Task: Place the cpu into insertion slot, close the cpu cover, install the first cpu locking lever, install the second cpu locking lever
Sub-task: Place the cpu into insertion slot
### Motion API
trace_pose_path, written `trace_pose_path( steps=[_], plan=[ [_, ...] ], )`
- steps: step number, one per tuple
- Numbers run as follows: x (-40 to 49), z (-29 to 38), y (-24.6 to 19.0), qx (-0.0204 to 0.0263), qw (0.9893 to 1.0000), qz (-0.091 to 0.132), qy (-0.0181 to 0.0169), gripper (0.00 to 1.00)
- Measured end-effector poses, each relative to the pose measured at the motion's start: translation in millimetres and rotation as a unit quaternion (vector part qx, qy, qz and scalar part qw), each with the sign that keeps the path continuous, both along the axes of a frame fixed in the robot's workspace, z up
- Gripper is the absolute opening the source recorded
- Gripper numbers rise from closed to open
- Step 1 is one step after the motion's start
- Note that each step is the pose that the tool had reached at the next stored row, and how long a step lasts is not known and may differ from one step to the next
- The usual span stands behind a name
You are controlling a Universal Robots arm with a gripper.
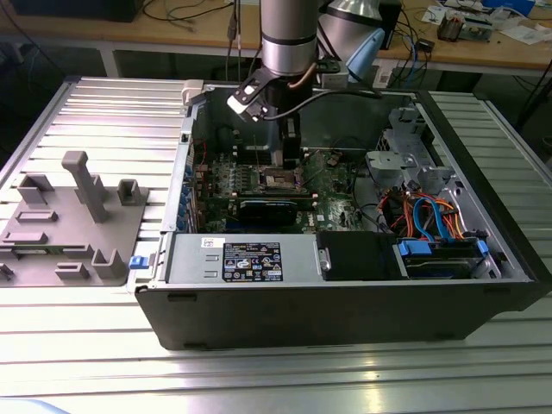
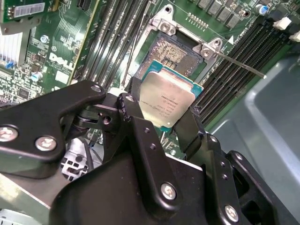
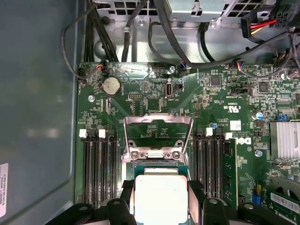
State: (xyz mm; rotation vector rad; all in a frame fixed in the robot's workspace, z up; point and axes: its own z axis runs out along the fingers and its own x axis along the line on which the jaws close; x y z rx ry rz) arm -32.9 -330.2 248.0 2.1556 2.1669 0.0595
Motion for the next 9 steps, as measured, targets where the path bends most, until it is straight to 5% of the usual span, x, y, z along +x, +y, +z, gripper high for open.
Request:
trace_pose_path(
  steps=[9],
  plan=[
    [-1.0, -8.1, 1.1, 0.0, 1.0, 0.0, 0.0, 0.54]
  ],
)
